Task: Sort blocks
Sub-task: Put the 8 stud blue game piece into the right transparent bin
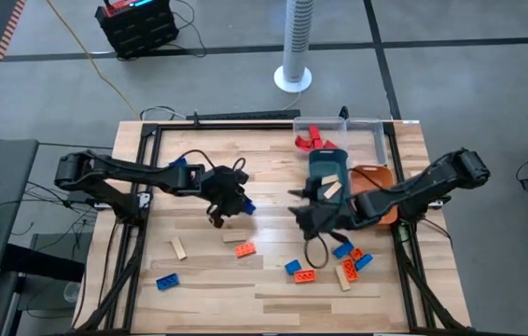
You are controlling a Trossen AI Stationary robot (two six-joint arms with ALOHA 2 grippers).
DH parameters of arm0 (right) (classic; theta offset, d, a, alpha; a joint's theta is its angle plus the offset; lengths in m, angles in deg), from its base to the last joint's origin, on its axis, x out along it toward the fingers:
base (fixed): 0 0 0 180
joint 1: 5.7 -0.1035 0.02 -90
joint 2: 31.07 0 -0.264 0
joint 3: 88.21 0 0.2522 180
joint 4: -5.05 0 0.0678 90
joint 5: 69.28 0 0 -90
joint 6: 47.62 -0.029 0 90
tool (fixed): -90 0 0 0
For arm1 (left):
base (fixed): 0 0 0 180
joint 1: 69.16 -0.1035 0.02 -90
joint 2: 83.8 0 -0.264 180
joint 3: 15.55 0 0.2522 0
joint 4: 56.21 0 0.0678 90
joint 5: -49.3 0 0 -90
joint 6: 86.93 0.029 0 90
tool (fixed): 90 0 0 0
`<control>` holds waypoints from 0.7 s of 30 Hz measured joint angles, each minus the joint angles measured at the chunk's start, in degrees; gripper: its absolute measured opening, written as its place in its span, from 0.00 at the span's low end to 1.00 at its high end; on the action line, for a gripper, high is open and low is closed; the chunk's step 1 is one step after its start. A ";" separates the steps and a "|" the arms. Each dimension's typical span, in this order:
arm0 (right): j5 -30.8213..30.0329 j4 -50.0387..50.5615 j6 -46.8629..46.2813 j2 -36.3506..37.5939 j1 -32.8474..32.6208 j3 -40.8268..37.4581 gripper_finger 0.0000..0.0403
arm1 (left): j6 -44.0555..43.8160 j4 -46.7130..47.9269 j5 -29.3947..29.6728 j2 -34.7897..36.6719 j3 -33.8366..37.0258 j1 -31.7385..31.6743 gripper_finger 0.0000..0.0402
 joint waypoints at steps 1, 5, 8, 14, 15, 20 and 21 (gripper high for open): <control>0.08 -1.78 2.09 0.00 -0.90 -0.03 0.60 | -1.73 -1.47 -2.25 -0.01 0.00 -0.22 0.31; 5.01 -7.11 6.84 -0.35 -1.61 0.68 0.60 | -7.33 -6.28 -10.33 -0.57 0.00 -0.92 0.31; 8.08 -7.09 7.11 -2.81 -0.73 3.48 0.60 | -10.73 -9.52 -14.05 -0.48 -0.02 -0.93 0.33; 9.29 -6.14 10.52 -9.30 -0.15 10.96 0.60 | -14.83 -11.18 -16.99 -0.48 -0.02 -0.97 0.33; 9.86 -5.93 10.44 -9.85 -0.02 11.78 0.60 | -15.17 -11.30 -17.10 -0.48 -0.02 -0.97 0.33; 15.24 -6.79 8.16 -12.23 1.52 14.11 0.60 | -18.17 -13.60 -17.64 -0.44 -0.02 -0.95 0.33; 15.24 -7.72 8.28 -12.55 1.74 14.23 0.60 | -18.12 -13.42 -18.39 -0.44 -0.02 -0.97 0.33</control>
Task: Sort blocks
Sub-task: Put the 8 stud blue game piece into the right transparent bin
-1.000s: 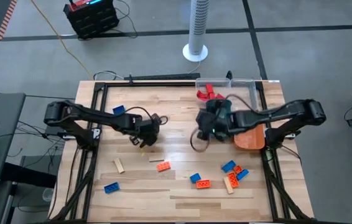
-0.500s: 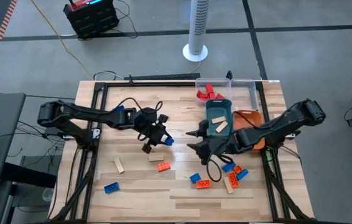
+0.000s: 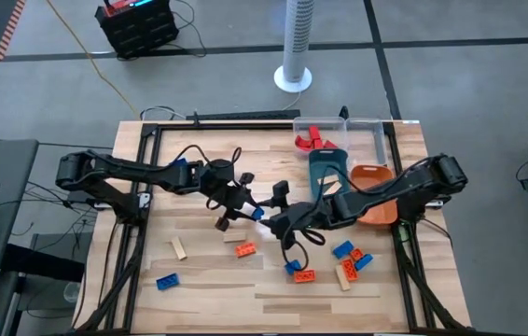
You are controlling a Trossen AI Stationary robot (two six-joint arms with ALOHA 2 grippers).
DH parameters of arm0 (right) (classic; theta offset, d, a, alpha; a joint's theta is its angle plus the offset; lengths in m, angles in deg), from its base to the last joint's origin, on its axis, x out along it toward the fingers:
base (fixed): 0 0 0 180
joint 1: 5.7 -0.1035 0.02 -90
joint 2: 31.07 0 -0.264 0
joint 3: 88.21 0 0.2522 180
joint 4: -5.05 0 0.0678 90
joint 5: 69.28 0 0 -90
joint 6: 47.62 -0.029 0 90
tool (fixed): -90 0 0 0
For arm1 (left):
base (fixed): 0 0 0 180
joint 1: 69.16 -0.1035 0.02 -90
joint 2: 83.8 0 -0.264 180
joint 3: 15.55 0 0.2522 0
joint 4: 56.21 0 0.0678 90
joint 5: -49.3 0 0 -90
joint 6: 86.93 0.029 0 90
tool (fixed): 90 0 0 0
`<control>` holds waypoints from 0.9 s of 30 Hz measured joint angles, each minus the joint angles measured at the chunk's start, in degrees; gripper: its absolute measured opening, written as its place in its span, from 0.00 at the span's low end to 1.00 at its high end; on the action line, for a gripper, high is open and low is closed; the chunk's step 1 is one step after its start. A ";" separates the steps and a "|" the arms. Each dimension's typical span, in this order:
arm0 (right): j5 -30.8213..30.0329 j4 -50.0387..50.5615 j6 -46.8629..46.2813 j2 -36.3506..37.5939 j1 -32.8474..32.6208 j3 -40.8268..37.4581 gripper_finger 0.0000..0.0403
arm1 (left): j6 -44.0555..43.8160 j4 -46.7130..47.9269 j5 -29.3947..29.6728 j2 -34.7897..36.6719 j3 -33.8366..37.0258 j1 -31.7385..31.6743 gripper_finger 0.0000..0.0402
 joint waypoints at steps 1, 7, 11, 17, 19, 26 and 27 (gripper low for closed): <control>0.08 -0.58 0.13 -0.32 0.02 0.04 0.60 | 0.18 0.19 -0.43 -0.02 0.00 0.00 0.33; 2.06 -2.04 0.14 -0.99 0.48 0.04 0.59 | -0.46 -0.86 -1.49 -0.02 0.00 0.10 0.34; 3.21 -2.36 0.63 -1.50 0.98 0.01 0.52 | -1.68 -2.30 -1.47 -0.02 0.00 0.08 0.34; 5.68 -2.01 -0.12 -1.62 2.30 0.01 0.39 | -2.14 -1.77 -1.49 -0.07 0.07 0.10 0.34; 5.68 -1.75 -0.08 -1.42 2.36 0.01 0.37 | -3.35 -1.83 -1.45 -0.07 0.07 0.04 0.34; 4.91 0.48 -0.96 -1.34 3.02 0.04 0.35 | -7.13 -3.03 2.69 -0.06 0.02 0.08 0.49; 3.89 0.93 -1.07 -1.35 3.05 0.04 0.35 | -7.26 -2.63 3.96 -0.04 0.02 0.04 0.52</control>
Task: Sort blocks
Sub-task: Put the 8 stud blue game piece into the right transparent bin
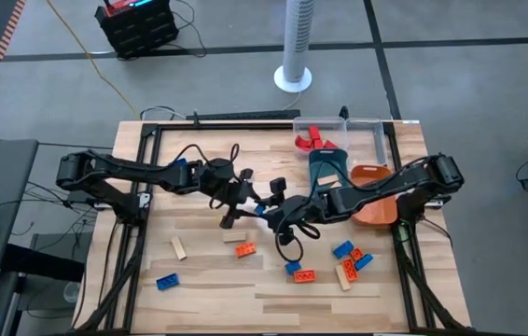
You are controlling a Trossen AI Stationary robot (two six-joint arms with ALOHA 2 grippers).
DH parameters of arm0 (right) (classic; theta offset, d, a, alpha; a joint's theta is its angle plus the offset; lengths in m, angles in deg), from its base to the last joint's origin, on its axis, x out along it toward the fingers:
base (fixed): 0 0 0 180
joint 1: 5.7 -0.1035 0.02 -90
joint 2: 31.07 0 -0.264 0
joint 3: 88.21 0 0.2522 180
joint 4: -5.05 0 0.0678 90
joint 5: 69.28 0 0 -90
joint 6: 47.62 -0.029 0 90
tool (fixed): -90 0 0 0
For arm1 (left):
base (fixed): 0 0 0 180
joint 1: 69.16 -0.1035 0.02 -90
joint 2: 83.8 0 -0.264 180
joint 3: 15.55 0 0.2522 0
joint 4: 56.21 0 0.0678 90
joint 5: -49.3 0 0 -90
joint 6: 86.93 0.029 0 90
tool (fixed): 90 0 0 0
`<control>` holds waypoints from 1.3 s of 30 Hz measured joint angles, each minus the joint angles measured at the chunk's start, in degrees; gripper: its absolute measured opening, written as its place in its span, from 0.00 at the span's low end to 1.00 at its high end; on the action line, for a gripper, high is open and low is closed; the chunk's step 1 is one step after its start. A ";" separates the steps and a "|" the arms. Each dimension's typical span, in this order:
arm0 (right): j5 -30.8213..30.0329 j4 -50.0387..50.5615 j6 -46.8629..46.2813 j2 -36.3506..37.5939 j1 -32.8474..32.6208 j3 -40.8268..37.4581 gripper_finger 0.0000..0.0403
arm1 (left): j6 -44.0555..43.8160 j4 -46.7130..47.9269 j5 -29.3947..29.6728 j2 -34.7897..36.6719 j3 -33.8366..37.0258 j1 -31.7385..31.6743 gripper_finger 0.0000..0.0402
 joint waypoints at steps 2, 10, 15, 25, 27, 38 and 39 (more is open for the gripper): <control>-1.27 2.14 -0.06 0.55 -0.23 -0.02 0.35 | 0.15 0.58 2.76 0.00 0.00 0.00 0.57; -7.86 13.92 -6.63 3.45 -0.61 -0.04 0.35 | -0.75 5.92 4.67 0.28 -0.02 -2.17 0.70; -16.79 28.28 -18.18 8.58 -0.19 -0.04 0.36 | -4.75 9.91 8.64 0.31 -0.03 -2.67 0.70; -25.52 61.31 -55.69 15.45 16.26 -0.02 0.36 | -10.86 10.48 16.90 0.31 -0.02 -2.64 0.68; -25.15 66.02 -59.53 15.27 21.90 -0.04 0.36 | -11.82 10.64 16.94 0.31 -0.02 -2.42 0.68; -12.19 57.46 -46.11 14.81 48.32 -7.61 0.36 | -9.77 12.52 22.61 6.61 3.63 5.30 0.68; -10.88 55.70 -44.17 14.79 49.79 -8.36 0.36 | -9.67 12.57 24.27 7.64 4.52 5.79 0.68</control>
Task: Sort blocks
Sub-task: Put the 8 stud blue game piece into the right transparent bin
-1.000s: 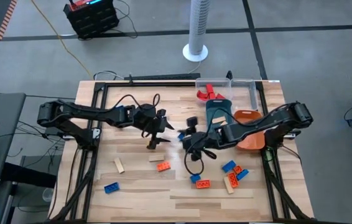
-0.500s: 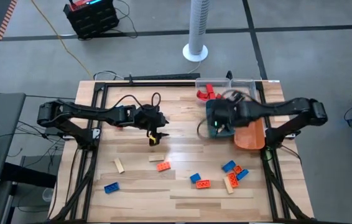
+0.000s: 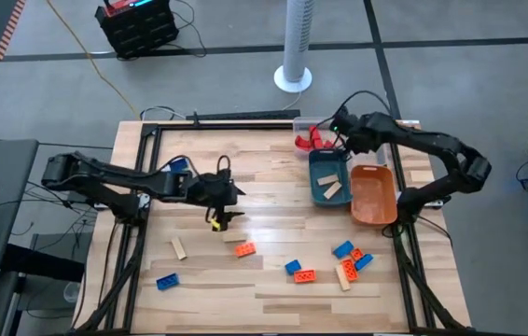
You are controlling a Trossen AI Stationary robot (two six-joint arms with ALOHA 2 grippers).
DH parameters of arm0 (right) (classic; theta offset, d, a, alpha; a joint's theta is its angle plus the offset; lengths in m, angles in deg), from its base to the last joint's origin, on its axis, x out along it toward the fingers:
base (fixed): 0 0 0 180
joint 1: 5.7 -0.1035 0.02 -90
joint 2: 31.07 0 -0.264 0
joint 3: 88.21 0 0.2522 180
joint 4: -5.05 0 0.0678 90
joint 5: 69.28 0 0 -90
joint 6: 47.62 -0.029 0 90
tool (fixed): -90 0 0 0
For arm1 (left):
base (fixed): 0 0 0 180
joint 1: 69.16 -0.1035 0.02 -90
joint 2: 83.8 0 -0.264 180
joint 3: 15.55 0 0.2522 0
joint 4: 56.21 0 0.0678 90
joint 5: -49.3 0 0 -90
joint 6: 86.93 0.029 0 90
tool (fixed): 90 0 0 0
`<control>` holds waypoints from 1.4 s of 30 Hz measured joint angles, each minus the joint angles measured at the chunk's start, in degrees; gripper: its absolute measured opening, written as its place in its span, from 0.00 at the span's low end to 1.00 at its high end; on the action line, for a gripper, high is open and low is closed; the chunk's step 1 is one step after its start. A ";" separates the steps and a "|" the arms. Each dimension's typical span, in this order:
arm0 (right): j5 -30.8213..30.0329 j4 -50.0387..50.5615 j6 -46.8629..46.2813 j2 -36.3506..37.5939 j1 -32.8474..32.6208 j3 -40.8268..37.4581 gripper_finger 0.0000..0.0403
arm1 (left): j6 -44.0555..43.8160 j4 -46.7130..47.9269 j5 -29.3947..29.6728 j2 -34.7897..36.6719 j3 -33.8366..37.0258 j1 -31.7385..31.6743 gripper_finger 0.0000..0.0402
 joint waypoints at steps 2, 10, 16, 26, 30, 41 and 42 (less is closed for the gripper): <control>3.39 -3.59 4.27 0.02 1.92 -1.39 0.38 | -0.53 0.68 2.73 2.03 1.67 0.49 0.68; 5.63 -5.02 7.39 1.14 2.67 -2.38 0.56 | -9.78 17.94 20.29 5.24 3.02 -2.91 0.68; 2.14 -5.88 5.77 6.93 -1.54 -2.33 0.59 | -13.61 27.11 18.82 2.58 2.93 -13.05 0.68; 0.36 -16.71 4.51 17.44 -19.06 -2.73 0.59 | -11.59 35.27 10.84 -3.77 -0.99 -31.69 0.68; -1.86 -20.05 4.98 17.81 -25.71 -2.73 0.59 | -9.49 38.67 10.84 -6.56 -3.16 -36.83 0.68; -6.49 -27.20 5.04 10.84 -35.37 -2.79 0.59 | -2.39 39.73 10.74 -12.41 -5.18 -45.48 0.68; -6.50 -27.43 5.09 10.10 -35.52 -2.79 0.59 | -1.85 39.83 10.36 -13.19 -5.18 -46.26 0.68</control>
